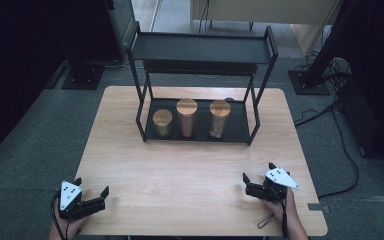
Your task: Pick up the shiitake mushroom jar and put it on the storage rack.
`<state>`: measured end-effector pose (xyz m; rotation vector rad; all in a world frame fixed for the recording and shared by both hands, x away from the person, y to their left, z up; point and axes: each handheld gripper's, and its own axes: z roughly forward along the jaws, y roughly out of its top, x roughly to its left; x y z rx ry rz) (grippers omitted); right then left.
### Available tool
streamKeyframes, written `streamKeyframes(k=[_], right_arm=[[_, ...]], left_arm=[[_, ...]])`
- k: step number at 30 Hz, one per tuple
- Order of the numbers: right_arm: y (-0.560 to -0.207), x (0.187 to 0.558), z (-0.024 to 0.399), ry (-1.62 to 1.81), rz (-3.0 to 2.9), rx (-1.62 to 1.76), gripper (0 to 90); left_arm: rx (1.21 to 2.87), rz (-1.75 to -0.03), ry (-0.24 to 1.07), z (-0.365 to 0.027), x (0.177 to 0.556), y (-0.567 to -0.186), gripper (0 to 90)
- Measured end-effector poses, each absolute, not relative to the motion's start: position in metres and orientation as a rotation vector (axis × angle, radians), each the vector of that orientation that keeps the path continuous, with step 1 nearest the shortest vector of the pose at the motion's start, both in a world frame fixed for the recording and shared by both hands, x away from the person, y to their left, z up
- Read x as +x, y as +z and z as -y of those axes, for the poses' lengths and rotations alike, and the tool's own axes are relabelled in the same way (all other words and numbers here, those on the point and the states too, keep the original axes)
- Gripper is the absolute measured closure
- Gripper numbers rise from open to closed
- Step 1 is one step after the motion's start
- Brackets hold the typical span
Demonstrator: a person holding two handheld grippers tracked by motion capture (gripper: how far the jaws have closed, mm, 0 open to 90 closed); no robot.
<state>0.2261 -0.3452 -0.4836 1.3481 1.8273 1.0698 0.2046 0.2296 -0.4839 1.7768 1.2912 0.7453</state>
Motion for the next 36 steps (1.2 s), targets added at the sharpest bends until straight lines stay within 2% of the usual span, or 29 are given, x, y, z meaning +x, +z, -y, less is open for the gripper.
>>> streamKeyframes(k=[36], right_arm=[[-0.482,0.184,0.417,0.993,-1.748,1.427,0.0]], left_arm=[[1.776,-1.298,0.751,-0.229,0.205,-0.484,0.6]])
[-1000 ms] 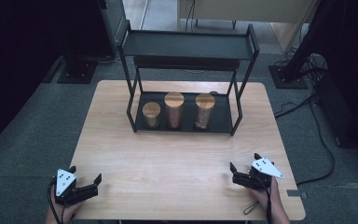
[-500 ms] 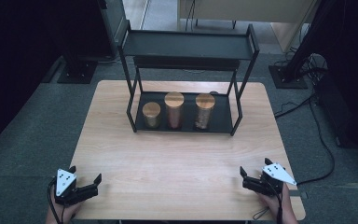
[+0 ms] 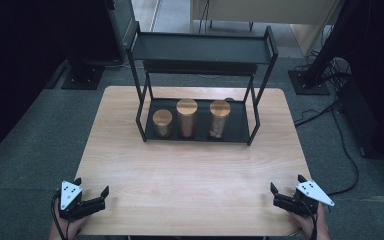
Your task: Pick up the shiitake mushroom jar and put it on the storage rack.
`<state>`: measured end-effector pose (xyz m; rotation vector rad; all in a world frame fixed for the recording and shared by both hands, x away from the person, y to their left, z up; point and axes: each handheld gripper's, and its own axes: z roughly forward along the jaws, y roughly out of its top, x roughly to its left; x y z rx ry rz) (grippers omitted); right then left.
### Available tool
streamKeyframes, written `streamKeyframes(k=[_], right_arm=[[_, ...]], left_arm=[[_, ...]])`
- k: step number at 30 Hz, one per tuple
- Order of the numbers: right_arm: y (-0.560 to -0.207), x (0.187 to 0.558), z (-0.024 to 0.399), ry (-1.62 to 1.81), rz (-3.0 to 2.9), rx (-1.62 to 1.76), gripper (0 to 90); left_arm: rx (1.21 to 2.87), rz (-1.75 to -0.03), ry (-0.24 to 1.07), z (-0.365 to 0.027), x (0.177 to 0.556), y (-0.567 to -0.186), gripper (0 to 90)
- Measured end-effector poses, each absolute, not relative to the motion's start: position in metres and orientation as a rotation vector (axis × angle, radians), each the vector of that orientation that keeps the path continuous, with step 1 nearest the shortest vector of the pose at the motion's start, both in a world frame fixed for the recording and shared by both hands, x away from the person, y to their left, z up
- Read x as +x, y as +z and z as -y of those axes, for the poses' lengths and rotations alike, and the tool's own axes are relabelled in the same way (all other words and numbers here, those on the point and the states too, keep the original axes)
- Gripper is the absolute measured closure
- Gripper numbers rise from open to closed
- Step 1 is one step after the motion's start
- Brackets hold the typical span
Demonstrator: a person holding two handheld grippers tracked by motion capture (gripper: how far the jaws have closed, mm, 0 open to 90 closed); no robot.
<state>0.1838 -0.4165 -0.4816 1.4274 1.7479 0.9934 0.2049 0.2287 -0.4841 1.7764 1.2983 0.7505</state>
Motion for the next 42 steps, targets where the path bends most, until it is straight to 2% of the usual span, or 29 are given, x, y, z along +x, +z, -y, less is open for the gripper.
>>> streamKeyframes(k=[42], right_arm=[[-0.480,0.150,0.465,0.959,-1.771,1.435,0.0]], left_arm=[[1.778,-1.313,0.755,-0.228,0.205,-0.484,0.6]])
